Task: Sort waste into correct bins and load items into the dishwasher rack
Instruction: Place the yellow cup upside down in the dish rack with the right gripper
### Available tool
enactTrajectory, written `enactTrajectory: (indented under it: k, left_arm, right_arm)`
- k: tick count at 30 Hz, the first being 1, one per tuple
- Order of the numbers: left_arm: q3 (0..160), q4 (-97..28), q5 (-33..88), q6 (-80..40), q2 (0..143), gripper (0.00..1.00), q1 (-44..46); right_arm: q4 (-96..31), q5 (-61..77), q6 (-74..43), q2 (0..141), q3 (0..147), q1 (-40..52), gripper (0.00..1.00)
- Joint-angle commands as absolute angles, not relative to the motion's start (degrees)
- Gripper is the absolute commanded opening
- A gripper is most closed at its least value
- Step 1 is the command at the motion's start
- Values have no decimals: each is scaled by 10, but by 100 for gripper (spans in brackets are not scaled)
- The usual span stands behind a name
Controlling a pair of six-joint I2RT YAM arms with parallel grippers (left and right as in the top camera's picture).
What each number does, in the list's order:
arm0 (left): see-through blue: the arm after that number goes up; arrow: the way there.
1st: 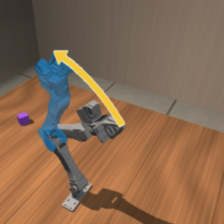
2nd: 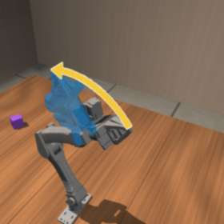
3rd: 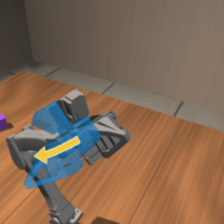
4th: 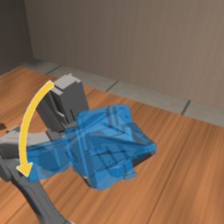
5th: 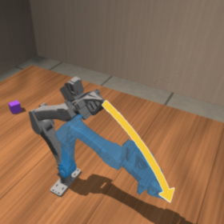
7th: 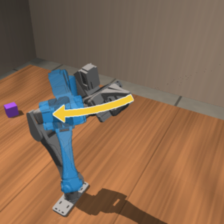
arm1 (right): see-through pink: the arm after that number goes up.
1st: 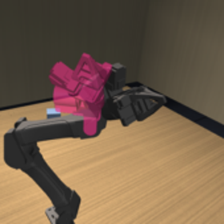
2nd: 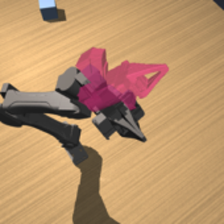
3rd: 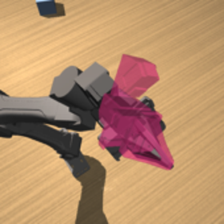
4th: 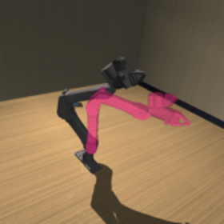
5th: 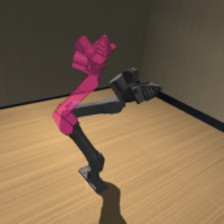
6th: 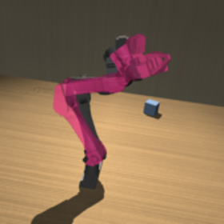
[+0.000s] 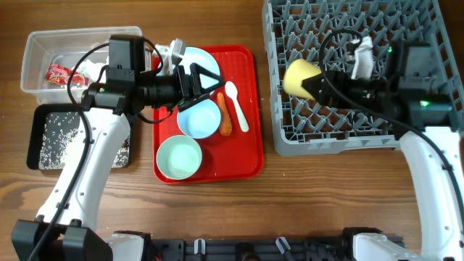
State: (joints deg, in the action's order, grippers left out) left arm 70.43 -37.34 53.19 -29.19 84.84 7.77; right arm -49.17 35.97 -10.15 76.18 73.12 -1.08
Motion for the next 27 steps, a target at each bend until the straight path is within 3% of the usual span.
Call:
enactTrajectory:
  k: [1,9,21,24,27]
  left_arm:
    - [710,-419,341,-256,843,80,79]
    - [710,-466,209,-256,843,82,79]
    - [710,-477,194,-257,843,81,79]
    - [710,-477,194,-257,843,81,79]
    - [710,-477,194,-257,843,81,79]
  right_arm:
    - [-580,148,-74,762,811,-11,50]
    - [-698,86,-60,834,824,29,53]
    - [-703,38,-77,984,820,48,58]
    - [-693,38,-77,994,818,48,72]
    - [-670,39,-95,994,820,48,80]
